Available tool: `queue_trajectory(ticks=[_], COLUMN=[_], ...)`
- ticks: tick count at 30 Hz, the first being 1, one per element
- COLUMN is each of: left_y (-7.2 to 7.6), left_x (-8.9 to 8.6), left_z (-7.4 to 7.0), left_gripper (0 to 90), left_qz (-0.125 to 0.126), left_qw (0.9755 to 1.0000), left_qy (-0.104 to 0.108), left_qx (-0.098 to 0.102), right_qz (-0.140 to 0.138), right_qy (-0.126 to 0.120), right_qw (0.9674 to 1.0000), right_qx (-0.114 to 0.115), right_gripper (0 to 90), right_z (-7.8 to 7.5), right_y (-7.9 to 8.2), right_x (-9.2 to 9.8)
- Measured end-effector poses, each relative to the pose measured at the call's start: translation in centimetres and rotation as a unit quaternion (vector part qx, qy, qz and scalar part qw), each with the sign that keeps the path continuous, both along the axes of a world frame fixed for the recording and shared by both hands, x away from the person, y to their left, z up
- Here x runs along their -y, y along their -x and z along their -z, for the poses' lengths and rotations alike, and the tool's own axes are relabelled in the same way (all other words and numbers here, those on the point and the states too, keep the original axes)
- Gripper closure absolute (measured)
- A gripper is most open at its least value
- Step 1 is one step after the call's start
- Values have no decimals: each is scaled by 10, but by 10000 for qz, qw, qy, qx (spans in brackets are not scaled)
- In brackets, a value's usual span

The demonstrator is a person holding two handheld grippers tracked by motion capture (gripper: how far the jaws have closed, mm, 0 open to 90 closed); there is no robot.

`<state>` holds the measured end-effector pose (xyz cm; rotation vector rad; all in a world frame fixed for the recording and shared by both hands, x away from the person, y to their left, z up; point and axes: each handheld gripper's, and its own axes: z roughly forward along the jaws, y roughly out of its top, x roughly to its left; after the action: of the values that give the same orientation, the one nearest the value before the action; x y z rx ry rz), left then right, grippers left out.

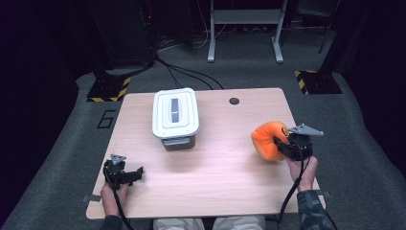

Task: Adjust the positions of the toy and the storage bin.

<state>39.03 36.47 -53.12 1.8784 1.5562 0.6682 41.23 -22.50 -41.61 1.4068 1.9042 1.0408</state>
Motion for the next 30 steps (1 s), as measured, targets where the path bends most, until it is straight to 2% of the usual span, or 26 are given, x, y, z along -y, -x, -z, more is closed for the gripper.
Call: queue_trajectory(ticks=[8,16,21,30], left_y=[0,0,0,0], left_x=[0,0,0,0], left_z=[0,0,0,0], left_gripper=[28,28,28,28], left_qz=[0,-1,0,1], left_qw=[10000,10000,10000,10000], left_qy=[0,5,-2,-1], left_qx=[0,-6,1,0], right_qz=[248,457,582,733], right_qy=[60,334,411,395], right_qw=[9997,9984,9973,9961], right_qx=[-23,-92,-163,-302], right_gripper=[644,639,630,617], right_z=[-1,1,3,10], right_y=[-4,-11,-18,-32], right_x=[16,23,29,33])
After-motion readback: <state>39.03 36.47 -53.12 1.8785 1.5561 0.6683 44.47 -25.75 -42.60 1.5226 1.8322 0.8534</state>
